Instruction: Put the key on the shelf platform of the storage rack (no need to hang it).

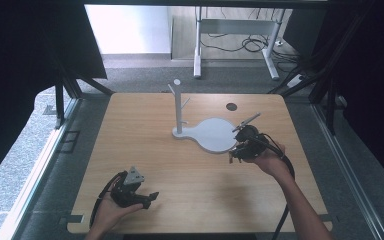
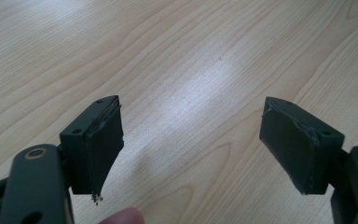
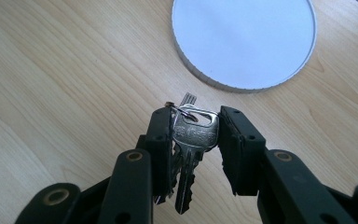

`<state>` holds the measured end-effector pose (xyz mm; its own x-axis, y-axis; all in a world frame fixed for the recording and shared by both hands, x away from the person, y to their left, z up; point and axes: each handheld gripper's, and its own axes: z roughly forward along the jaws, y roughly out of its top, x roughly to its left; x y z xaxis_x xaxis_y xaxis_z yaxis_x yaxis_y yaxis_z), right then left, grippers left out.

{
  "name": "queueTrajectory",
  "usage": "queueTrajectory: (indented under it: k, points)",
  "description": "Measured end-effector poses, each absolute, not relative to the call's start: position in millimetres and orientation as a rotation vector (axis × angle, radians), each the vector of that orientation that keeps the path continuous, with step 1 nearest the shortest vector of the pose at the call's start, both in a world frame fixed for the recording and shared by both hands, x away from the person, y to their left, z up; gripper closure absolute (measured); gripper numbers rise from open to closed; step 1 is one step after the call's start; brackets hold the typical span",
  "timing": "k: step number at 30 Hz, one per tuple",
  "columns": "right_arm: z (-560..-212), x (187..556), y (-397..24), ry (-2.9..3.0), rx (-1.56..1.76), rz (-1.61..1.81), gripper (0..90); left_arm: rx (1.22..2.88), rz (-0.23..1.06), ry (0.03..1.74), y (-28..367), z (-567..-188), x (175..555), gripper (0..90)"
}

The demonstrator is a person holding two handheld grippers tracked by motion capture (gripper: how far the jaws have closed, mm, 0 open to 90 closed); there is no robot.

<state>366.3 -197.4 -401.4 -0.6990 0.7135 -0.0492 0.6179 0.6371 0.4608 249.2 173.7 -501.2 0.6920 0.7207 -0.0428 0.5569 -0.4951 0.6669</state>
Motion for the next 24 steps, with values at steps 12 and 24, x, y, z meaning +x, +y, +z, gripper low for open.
queueTrajectory:
  k: [12,24]
  points:
    - [-395.0,376.1,-191.5,2.626,1.086,0.618,66.5,2.225,0.320,0.975,174.1,-500.4,248.9,21.7]
    - [-393.5,391.0,-186.2,2.624,1.100,0.628,66.5,2.221,0.320,0.983,175.4,-500.8,249.3,21.7]
